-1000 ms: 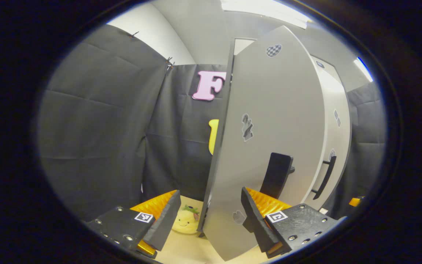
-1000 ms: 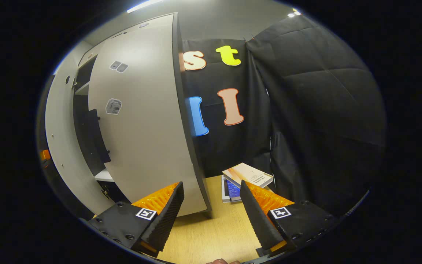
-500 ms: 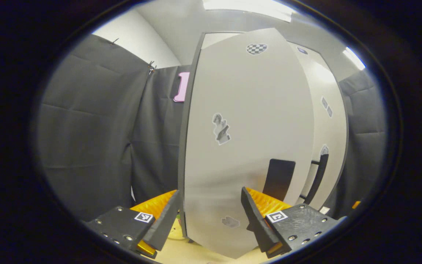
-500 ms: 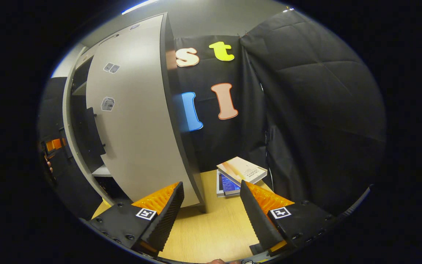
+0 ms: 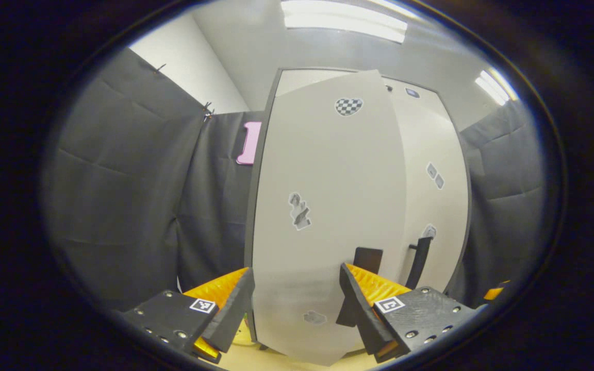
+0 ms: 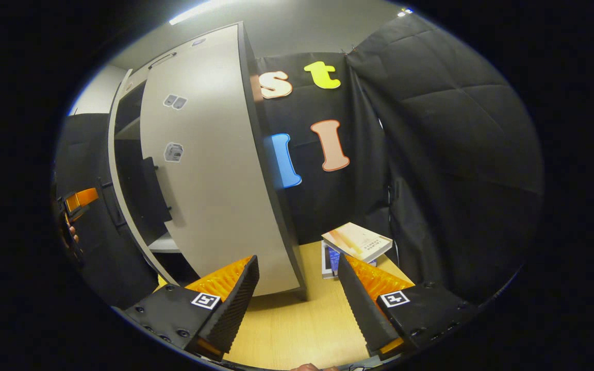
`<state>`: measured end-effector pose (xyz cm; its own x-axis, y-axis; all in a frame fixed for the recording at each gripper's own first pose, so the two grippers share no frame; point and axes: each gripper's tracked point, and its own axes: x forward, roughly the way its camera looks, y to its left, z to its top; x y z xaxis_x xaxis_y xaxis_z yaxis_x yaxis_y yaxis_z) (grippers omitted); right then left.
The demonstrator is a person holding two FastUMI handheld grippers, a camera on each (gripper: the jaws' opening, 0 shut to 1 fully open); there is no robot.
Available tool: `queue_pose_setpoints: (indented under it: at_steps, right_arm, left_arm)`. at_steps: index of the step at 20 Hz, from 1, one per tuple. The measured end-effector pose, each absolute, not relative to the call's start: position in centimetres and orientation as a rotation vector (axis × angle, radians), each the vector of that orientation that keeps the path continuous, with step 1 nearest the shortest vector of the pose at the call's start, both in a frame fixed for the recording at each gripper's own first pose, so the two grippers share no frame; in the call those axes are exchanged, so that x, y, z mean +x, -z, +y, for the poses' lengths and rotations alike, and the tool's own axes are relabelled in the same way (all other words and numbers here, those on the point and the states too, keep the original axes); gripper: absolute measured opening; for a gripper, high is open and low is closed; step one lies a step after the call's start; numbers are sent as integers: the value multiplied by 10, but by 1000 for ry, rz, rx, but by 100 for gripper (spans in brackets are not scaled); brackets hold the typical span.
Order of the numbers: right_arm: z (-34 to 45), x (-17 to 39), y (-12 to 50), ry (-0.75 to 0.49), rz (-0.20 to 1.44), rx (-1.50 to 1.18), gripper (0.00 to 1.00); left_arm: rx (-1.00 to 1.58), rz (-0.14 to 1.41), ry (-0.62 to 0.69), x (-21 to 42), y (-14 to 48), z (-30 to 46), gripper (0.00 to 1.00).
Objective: Grab one shoe with the right hand and put it into the shoe cabinet, grab the other shoe with the left hand and put it into the shoe cabinet; then close the right door with the right hand and the left door with the left hand.
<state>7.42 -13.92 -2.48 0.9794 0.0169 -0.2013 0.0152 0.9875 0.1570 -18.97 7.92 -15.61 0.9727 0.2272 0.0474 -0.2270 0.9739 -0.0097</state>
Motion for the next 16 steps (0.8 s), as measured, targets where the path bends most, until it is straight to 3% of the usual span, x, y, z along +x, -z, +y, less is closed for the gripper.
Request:
queue_pose_setpoints:
  at_steps: [2, 3, 4, 5, 6, 8, 16]
  right_arm:
    - [-127, 76, 16, -29, 184, 147, 97]
    - [-119, 77, 12, -44, 174, 138, 92]
    - [-112, 77, 8, -55, 166, 126, 97]
    - [-105, 77, 4, -64, 155, 112, 92]
    - [-100, 76, 0, -71, 138, 97, 97]
    - [-88, 76, -4, -87, 110, 61, 96]
    - [-64, 54, 31, -83, 162, 21, 97]
  left_arm:
    - [-14, -35, -215, -199, 164, 80, 94]
    - [-27, -27, -206, -207, 168, 81, 94]
    - [-39, -21, -195, -215, 173, 80, 94]
    - [-48, -10, -183, -222, 177, 80, 94]
    - [-56, -3, -174, -231, 183, 80, 94]
    - [-76, -4, -163, -247, 190, 82, 94]
    - [-50, 35, -167, -303, 214, 95, 95]
